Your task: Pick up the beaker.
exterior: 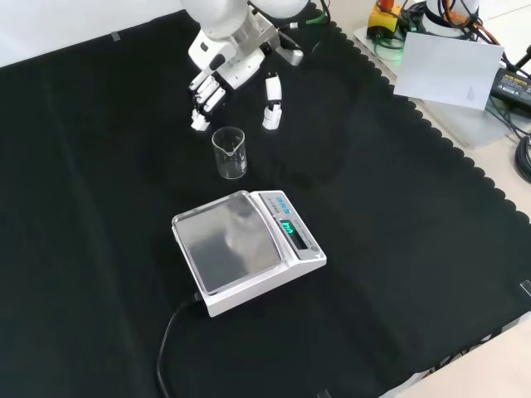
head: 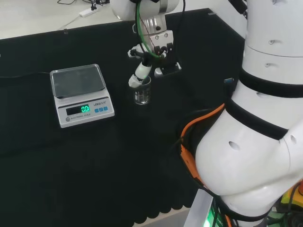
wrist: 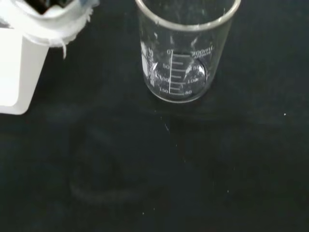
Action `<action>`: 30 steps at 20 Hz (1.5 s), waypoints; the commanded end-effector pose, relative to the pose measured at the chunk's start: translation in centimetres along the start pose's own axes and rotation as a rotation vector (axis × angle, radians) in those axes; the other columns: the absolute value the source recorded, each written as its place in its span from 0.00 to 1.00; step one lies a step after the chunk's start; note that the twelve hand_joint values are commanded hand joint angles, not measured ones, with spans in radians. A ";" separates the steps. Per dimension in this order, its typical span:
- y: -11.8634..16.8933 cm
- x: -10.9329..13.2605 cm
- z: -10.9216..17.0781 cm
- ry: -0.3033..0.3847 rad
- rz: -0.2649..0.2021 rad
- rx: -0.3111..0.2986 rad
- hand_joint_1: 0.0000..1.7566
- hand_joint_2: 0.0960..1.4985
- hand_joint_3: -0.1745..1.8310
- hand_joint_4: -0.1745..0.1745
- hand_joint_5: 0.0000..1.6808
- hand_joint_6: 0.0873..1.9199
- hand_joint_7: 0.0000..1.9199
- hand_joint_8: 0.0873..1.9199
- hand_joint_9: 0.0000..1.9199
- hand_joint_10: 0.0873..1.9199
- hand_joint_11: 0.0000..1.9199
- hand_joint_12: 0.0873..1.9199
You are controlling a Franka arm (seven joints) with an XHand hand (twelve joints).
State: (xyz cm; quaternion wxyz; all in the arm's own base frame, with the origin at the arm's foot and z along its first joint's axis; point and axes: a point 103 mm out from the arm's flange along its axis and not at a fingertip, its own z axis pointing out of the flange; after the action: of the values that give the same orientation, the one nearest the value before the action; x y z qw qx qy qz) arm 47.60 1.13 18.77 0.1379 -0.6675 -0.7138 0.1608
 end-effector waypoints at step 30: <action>3.6 1.1 6.2 -0.036 0.010 0.033 0.53 0.30 0.36 0.60 0.11 0.00 0.04 0.35 0.13 0.46 0.00 0.80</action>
State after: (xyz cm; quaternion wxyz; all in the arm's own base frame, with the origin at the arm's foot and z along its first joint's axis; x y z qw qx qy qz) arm 48.36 2.02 12.17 0.1423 -0.6615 -0.7117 0.1888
